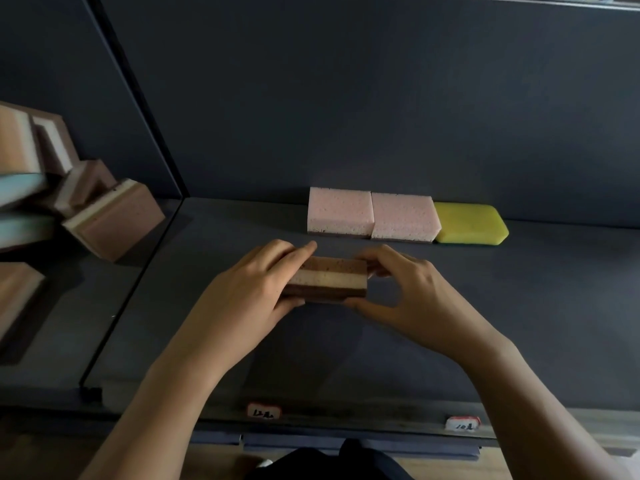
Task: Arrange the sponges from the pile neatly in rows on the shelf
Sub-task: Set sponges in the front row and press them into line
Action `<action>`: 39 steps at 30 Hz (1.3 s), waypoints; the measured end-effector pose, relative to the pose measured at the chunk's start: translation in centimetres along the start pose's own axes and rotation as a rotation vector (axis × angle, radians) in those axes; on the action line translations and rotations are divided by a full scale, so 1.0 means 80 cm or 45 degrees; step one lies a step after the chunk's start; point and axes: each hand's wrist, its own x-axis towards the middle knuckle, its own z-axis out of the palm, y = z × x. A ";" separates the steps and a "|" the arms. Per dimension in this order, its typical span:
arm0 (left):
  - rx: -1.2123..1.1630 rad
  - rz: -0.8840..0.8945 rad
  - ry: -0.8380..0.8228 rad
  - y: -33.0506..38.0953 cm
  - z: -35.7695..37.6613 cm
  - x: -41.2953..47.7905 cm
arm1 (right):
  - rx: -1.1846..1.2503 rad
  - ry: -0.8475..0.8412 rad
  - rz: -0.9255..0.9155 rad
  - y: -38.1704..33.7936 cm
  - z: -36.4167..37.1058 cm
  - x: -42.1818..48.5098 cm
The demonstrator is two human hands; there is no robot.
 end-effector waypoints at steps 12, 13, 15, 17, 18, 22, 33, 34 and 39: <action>0.093 0.137 0.030 0.009 -0.003 0.005 | 0.234 0.034 0.279 -0.003 0.008 0.022; 0.099 0.127 0.025 0.009 -0.004 0.006 | 0.250 0.026 0.282 -0.004 0.009 0.024; 0.100 0.098 0.048 0.007 -0.004 0.007 | 0.245 -0.007 0.279 -0.005 0.012 0.027; 0.098 0.080 0.062 0.002 -0.005 0.007 | 0.188 -0.047 0.250 -0.007 0.014 0.032; 0.098 0.072 0.057 -0.001 -0.004 0.007 | 0.147 -0.033 0.219 -0.007 0.014 0.034; 0.128 0.024 0.039 -0.013 -0.008 0.007 | -0.081 0.251 0.057 0.000 0.010 0.049; 0.163 -0.041 0.024 -0.034 -0.020 0.008 | -0.465 0.161 -0.069 0.016 0.018 0.094; 0.164 -0.041 0.025 -0.035 -0.021 0.007 | -0.473 0.153 -0.061 0.016 0.019 0.094; 0.178 -0.056 0.040 -0.038 -0.022 0.007 | -0.247 0.302 -0.038 -0.009 0.018 0.086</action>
